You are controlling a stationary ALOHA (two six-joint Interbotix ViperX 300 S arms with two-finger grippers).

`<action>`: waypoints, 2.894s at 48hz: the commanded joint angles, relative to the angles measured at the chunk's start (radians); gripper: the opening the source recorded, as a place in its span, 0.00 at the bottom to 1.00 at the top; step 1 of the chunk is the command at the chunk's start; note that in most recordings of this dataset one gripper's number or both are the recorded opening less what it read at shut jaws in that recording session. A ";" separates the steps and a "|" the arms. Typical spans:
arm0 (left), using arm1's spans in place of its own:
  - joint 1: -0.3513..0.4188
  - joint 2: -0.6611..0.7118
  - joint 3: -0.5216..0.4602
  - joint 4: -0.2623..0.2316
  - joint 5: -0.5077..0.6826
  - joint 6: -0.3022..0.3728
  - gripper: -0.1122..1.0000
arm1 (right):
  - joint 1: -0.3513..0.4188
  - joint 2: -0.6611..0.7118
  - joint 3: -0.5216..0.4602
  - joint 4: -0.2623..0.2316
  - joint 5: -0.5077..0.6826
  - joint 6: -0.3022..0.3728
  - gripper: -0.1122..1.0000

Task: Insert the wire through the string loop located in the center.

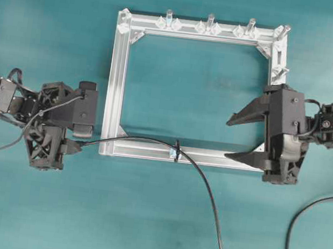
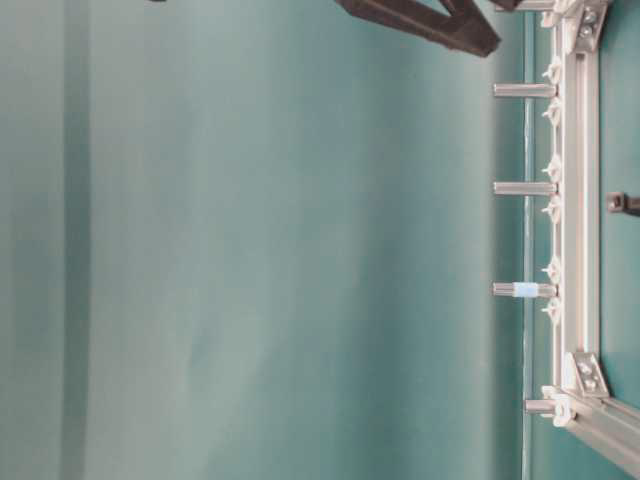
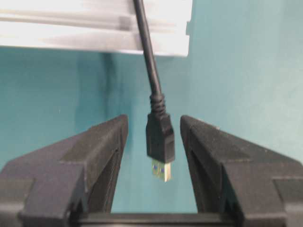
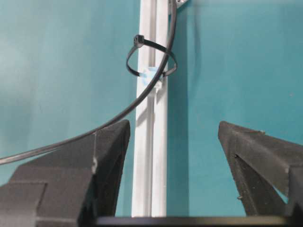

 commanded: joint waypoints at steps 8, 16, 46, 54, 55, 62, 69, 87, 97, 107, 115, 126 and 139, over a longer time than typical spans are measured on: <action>0.014 -0.118 -0.028 0.018 -0.020 0.005 0.54 | 0.000 -0.005 -0.017 0.000 -0.009 0.002 0.79; 0.048 -0.178 -0.028 0.020 -0.081 0.006 0.53 | 0.000 -0.005 -0.012 -0.002 -0.025 0.000 0.79; 0.074 -0.233 -0.005 0.018 -0.434 0.149 0.53 | 0.000 -0.017 0.025 -0.002 -0.149 0.000 0.79; 0.074 -0.258 0.025 0.015 -0.440 0.146 0.53 | 0.000 -0.026 0.038 0.000 -0.207 0.000 0.79; 0.074 -0.259 0.026 0.015 -0.440 0.144 0.53 | 0.000 -0.026 0.040 0.000 -0.210 0.000 0.79; 0.074 -0.259 0.026 0.015 -0.440 0.146 0.53 | 0.000 -0.026 0.041 0.000 -0.218 0.000 0.79; 0.074 -0.259 0.028 0.015 -0.440 0.147 0.53 | 0.000 -0.026 0.041 0.000 -0.218 0.000 0.79; 0.074 -0.258 0.028 0.015 -0.440 0.147 0.53 | 0.000 -0.026 0.048 0.000 -0.219 0.000 0.79; 0.074 -0.255 0.029 0.015 -0.440 0.147 0.53 | 0.000 -0.026 0.054 0.000 -0.216 0.000 0.79; 0.074 -0.255 0.035 0.015 -0.440 0.147 0.53 | 0.000 -0.026 0.061 0.000 -0.218 0.000 0.79; 0.081 -0.256 0.043 0.015 -0.440 0.155 0.53 | 0.000 -0.026 0.087 0.000 -0.221 0.000 0.79; 0.089 -0.261 0.063 0.017 -0.442 0.164 0.53 | 0.000 -0.028 0.161 0.000 -0.282 0.000 0.79; 0.089 -0.261 0.061 0.015 -0.449 0.224 0.53 | 0.000 -0.057 0.201 -0.002 -0.417 0.000 0.79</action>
